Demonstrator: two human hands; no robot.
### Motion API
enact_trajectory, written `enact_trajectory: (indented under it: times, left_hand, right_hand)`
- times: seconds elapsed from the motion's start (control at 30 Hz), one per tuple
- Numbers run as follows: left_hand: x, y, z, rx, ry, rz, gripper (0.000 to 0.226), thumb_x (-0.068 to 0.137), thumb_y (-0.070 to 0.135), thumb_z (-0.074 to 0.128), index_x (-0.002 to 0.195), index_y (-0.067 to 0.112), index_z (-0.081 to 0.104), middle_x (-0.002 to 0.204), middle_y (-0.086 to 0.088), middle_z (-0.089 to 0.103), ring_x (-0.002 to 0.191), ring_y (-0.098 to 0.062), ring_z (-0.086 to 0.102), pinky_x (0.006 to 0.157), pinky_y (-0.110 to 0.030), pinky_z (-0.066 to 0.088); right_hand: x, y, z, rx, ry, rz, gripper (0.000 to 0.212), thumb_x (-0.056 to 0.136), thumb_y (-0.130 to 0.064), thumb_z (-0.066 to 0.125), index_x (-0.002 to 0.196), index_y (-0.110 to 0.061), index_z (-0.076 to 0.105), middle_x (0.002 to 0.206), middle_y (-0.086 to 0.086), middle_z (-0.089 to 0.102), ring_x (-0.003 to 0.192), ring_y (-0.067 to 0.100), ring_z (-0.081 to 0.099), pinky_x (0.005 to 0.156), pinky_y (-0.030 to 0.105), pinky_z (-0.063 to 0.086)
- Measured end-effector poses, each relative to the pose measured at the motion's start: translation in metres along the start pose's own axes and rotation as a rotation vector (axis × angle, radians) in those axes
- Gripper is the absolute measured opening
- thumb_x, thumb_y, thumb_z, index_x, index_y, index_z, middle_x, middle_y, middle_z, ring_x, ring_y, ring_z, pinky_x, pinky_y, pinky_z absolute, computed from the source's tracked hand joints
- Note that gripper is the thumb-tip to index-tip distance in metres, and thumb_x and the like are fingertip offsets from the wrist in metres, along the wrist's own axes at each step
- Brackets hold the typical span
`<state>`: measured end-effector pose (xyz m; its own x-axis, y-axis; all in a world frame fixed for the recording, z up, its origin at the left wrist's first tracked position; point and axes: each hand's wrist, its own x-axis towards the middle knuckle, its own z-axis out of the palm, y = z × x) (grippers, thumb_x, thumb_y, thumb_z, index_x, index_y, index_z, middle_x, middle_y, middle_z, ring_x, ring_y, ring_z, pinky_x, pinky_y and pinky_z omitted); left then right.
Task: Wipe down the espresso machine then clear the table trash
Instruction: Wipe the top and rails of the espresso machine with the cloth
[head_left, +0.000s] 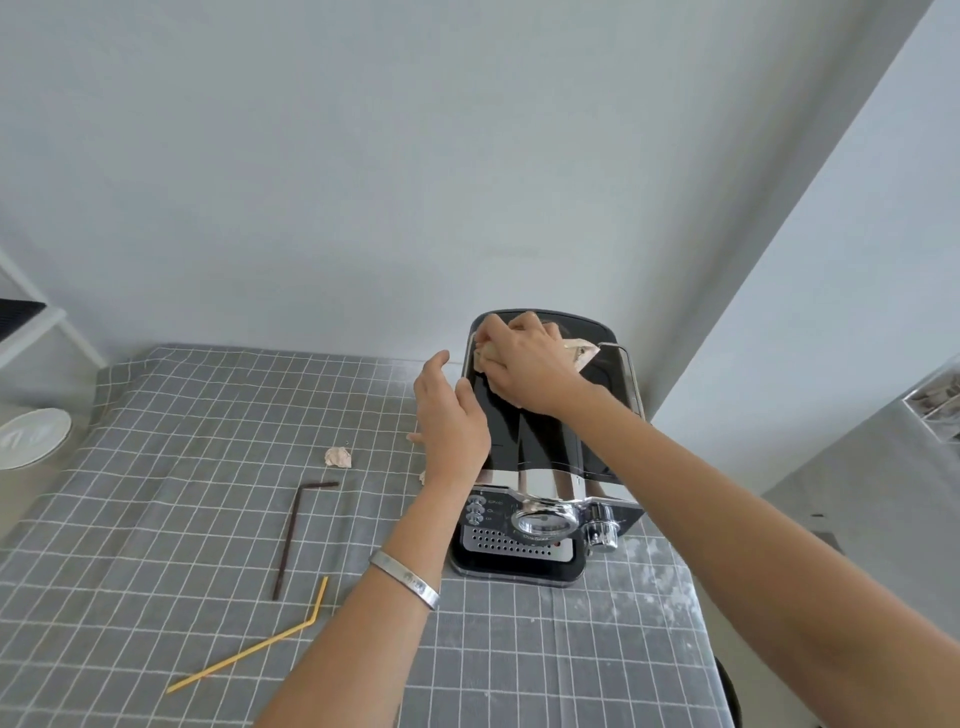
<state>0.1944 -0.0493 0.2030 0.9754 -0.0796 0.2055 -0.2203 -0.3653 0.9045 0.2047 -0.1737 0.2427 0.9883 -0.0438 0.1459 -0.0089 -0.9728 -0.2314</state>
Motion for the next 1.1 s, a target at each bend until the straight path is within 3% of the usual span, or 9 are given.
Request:
enact_trajectory:
  times: [0.17,0.3,0.37,0.43,0.53,0.63,0.8,0.97,1.1]
  left_hand:
    - [-0.001,-0.002,0.001,-0.021,0.0,-0.01,0.037,0.099,0.011,0.039,0.136,0.01,0.039,0.136,-0.008,0.046,0.111,-0.005,0.041,0.1,-0.028,0.035]
    - [0.001,-0.002,0.002,-0.034,-0.022,-0.048,0.036,0.1,0.013,0.036,0.136,0.013,0.039,0.138,-0.005,0.045,0.116,-0.009,0.043,0.108,-0.041,0.034]
    - [0.001,0.0,0.002,-0.021,-0.016,-0.048,0.036,0.099,0.012,0.037,0.135,0.012,0.04,0.138,-0.006,0.046,0.121,-0.014,0.045,0.108,-0.037,0.033]
    - [0.0,0.002,0.002,-0.014,-0.017,-0.056,0.036,0.099,0.012,0.037,0.135,0.011,0.041,0.137,-0.006,0.047,0.11,-0.008,0.044,0.108,-0.038,0.033]
    - [-0.002,0.003,0.0,-0.024,-0.03,-0.063,0.035,0.1,0.011,0.036,0.134,0.011,0.042,0.136,-0.005,0.047,0.094,0.003,0.042,0.102,-0.03,0.034]
    - [-0.001,0.004,0.0,-0.028,-0.048,-0.058,0.035,0.1,0.011,0.035,0.134,0.011,0.042,0.137,-0.006,0.046,0.1,0.001,0.04,0.093,-0.02,0.029]
    - [-0.002,0.004,-0.002,-0.05,-0.057,-0.059,0.036,0.098,0.01,0.035,0.134,0.008,0.042,0.135,-0.01,0.047,0.105,-0.004,0.038,0.09,-0.017,0.028]
    - [-0.005,0.005,-0.003,-0.046,-0.081,-0.069,0.036,0.099,0.011,0.034,0.135,0.01,0.04,0.135,-0.009,0.045,0.101,-0.005,0.039,0.089,-0.02,0.029]
    - [-0.004,0.004,-0.003,-0.034,-0.072,-0.083,0.035,0.099,0.012,0.035,0.134,0.012,0.04,0.135,-0.008,0.046,0.105,-0.009,0.043,0.09,-0.022,0.031]
  right_hand:
    - [-0.052,0.004,-0.001,0.158,0.044,-0.07,0.023,0.091,-0.026,0.053,0.112,-0.017,0.055,0.108,-0.003,0.065,0.114,0.023,0.048,0.094,0.044,0.037]
    - [-0.072,0.02,0.001,0.381,0.158,0.121,0.02,0.097,-0.03,0.051,0.113,-0.019,0.053,0.118,-0.011,0.062,0.121,0.027,0.045,0.101,0.045,0.037]
    - [-0.066,0.03,-0.003,0.377,0.186,0.222,0.021,0.096,-0.035,0.044,0.11,-0.022,0.05,0.101,-0.013,0.061,0.107,0.031,0.055,0.097,0.051,0.042]
    - [-0.062,0.035,-0.005,0.36,0.2,0.323,0.029,0.094,-0.038,0.039,0.112,-0.017,0.05,0.091,-0.007,0.062,0.091,0.029,0.059,0.091,0.053,0.046]
    - [-0.07,0.022,-0.002,0.266,0.155,0.409,0.04,0.094,-0.041,0.035,0.119,-0.013,0.048,0.113,0.003,0.063,0.109,0.034,0.053,0.092,0.049,0.042]
    - [-0.093,-0.004,0.0,0.178,0.119,0.296,0.033,0.097,-0.035,0.049,0.123,-0.015,0.047,0.126,0.002,0.057,0.108,0.033,0.047,0.09,0.045,0.042]
    - [-0.136,-0.044,0.012,0.005,0.212,0.012,0.018,0.09,-0.024,0.053,0.104,-0.016,0.063,0.113,-0.006,0.068,0.103,0.027,0.055,0.081,0.04,0.047]
    - [-0.165,-0.041,0.014,0.12,0.368,0.049,0.017,0.091,-0.017,0.058,0.108,-0.014,0.063,0.118,-0.007,0.068,0.104,0.025,0.055,0.086,0.036,0.048]
    - [-0.185,-0.038,0.011,0.126,0.47,0.091,0.026,0.086,-0.007,0.068,0.111,-0.003,0.061,0.117,0.004,0.067,0.102,0.011,0.046,0.087,0.029,0.048]
